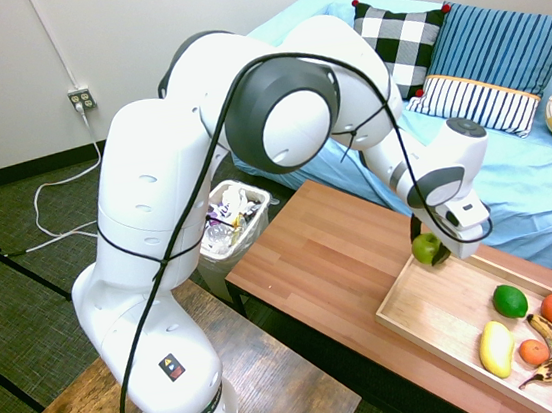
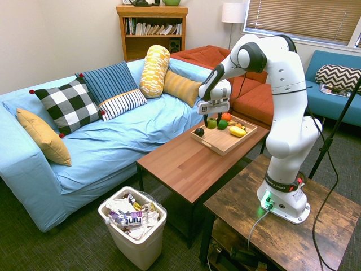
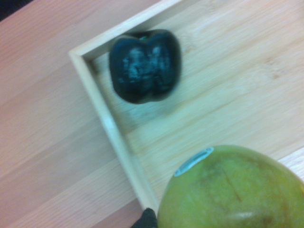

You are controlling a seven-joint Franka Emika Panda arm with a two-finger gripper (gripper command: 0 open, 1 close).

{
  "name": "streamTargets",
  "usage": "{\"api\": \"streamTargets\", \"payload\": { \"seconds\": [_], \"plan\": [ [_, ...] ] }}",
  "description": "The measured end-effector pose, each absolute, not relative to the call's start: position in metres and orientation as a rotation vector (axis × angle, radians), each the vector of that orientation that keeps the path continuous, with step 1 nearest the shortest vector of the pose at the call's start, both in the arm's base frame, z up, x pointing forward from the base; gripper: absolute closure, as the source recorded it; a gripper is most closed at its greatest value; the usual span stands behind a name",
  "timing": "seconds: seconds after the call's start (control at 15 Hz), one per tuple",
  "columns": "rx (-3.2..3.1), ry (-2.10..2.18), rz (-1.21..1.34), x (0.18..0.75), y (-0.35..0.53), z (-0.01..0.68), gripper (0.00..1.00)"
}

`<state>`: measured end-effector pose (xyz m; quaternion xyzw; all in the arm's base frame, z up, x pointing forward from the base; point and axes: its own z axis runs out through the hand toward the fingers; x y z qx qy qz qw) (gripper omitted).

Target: Put the apple in the tray

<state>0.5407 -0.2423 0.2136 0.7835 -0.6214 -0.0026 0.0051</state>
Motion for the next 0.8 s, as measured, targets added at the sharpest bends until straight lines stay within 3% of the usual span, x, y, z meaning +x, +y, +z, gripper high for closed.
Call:
{"api": "streamTargets", "payload": {
  "seconds": [0.33, 0.8],
  "plan": [
    [2.362, -2.031, -0.051, 0.525, -0.31, 0.17, 1.0],
    [2.362, -2.035, -0.105, 0.536, -0.329, 0.113, 1.0]
  ]
}}
